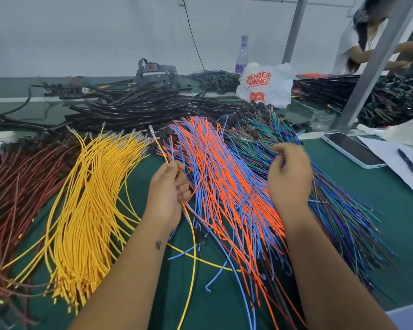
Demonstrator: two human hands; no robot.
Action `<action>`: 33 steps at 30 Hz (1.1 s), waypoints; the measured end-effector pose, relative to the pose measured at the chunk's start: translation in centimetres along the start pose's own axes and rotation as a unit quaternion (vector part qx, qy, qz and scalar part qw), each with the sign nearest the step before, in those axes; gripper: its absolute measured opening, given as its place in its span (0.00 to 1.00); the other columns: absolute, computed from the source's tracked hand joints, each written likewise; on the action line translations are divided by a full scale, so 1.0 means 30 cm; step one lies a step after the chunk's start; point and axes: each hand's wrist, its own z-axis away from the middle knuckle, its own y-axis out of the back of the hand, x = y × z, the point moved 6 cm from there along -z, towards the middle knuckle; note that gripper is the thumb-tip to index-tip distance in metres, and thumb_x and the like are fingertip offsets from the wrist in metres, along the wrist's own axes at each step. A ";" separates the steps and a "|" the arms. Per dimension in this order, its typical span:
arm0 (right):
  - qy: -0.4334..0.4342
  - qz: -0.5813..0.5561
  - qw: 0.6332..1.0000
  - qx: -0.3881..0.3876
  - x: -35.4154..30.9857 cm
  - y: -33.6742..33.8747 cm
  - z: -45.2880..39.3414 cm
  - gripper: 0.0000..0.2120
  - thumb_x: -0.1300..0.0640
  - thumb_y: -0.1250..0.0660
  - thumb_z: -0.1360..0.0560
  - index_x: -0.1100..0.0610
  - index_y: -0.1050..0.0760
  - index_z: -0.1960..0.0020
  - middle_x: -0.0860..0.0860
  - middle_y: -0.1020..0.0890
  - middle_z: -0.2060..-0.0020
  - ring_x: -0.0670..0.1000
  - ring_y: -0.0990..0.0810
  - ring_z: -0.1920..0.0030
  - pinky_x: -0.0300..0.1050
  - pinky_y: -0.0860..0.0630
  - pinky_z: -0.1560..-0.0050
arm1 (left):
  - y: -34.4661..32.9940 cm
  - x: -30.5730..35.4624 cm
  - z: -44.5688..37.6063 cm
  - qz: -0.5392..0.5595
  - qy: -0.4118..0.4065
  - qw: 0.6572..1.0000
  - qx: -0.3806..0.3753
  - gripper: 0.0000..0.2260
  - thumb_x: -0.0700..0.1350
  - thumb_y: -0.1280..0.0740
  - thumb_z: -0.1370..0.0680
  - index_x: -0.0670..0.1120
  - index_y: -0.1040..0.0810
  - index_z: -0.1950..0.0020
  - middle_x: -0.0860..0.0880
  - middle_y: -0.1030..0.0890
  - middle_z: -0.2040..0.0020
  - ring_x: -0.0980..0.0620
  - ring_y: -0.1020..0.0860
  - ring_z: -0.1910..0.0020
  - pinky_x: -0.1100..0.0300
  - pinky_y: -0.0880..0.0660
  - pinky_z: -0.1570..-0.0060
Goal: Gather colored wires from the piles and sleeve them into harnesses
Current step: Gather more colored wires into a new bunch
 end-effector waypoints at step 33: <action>0.003 0.095 0.970 -0.222 0.012 0.000 -0.172 0.06 0.61 0.33 0.24 0.56 0.27 0.59 0.55 0.26 0.55 0.57 0.28 0.53 0.47 0.35 0.56 | 0.003 -0.005 -0.011 0.036 0.014 0.999 0.009 0.14 0.44 0.47 0.15 0.44 0.30 0.58 0.54 0.41 0.77 0.59 0.44 0.80 0.67 0.44 0.82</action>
